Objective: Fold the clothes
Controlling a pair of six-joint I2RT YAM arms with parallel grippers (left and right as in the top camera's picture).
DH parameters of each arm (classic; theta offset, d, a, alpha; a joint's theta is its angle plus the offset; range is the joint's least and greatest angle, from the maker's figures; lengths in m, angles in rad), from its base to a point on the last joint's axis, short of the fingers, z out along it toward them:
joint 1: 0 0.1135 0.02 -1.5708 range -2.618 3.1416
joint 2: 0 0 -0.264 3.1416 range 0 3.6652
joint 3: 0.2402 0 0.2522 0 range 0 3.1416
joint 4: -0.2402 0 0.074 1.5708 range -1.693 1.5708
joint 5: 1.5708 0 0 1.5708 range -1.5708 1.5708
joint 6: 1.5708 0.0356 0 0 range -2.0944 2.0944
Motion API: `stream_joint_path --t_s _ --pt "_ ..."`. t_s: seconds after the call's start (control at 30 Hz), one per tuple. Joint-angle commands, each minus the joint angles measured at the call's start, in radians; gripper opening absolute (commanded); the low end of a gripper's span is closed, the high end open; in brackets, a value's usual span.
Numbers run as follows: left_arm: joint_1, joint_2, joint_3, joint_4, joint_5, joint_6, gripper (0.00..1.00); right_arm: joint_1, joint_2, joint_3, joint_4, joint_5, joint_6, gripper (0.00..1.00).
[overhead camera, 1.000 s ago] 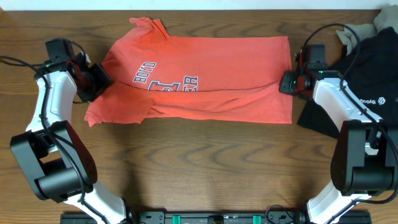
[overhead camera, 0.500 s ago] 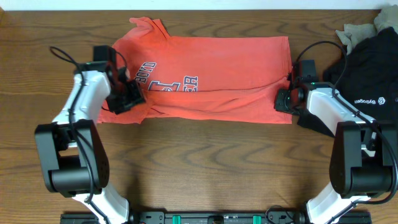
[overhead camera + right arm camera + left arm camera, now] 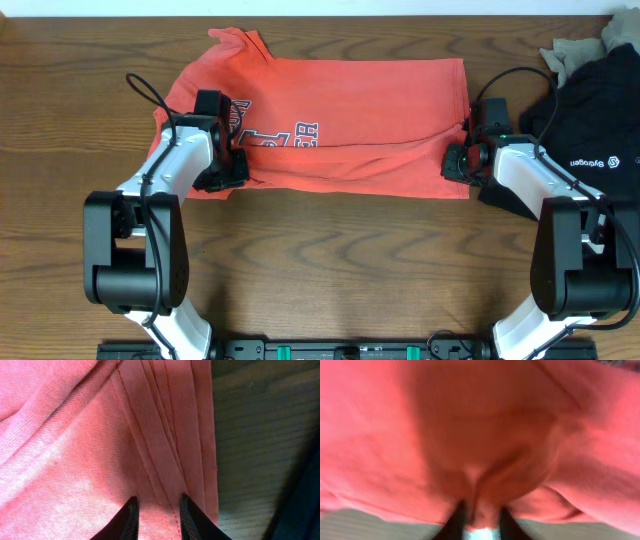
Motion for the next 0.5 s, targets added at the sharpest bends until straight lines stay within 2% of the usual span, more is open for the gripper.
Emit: stream_joint_path --t_s 0.0,0.27,0.47 --pt "0.001 -0.016 -0.002 0.019 -0.072 0.01 0.06 0.008 0.023 -0.041 -0.023 0.007 0.007 0.26" --pt "0.001 -0.023 0.06 0.032 -0.097 0.01 0.06 0.008 0.023 -0.041 -0.026 0.007 0.006 0.26" --pt "0.0 -0.034 0.256 0.05 -0.066 0.01 0.06 0.008 0.023 -0.041 -0.026 0.007 0.006 0.27"
